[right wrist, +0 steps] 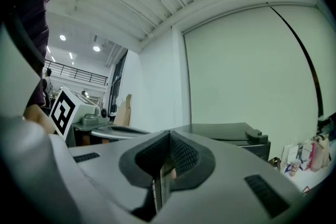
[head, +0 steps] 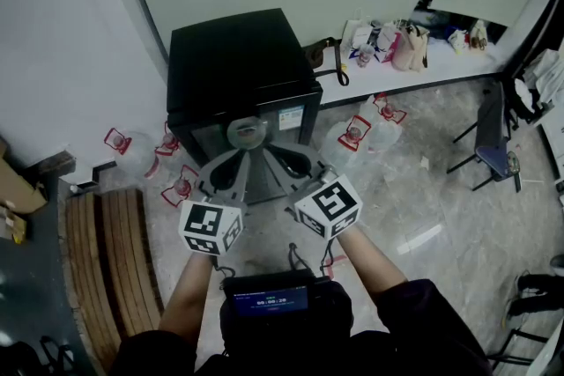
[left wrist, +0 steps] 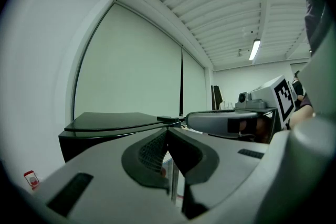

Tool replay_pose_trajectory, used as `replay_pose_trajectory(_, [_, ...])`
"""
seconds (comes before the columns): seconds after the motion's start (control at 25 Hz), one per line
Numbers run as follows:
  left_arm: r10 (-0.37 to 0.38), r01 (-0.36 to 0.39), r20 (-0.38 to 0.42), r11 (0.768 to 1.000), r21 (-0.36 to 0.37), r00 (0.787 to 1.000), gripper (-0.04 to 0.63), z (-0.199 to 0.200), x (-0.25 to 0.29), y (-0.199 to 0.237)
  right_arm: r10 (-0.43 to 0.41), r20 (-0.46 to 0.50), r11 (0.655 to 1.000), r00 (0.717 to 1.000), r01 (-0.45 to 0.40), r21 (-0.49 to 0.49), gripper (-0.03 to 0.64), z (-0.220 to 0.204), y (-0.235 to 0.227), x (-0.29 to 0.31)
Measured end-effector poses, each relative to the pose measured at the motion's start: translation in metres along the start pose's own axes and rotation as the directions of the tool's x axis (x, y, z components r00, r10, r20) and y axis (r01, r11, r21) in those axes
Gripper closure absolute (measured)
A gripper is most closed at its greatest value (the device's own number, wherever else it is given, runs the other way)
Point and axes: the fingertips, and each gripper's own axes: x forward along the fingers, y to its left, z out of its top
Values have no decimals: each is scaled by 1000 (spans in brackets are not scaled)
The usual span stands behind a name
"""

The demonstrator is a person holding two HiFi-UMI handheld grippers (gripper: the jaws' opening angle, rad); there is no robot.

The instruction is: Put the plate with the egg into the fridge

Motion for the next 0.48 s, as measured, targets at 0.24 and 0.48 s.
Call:
replay_pose_trajectory(0.24, [-5, 5, -4, 1000, -4, 1000, 586, -1, 4, 0, 1, -7, 1000, 1000, -1, -6, 611, -1, -2, 2])
replay_pose_trajectory(0.48, [-5, 5, -8, 1000, -6, 1000, 586, -4, 5, 2, -4, -4, 1000, 1000, 4, 0, 611, -5, -5, 3])
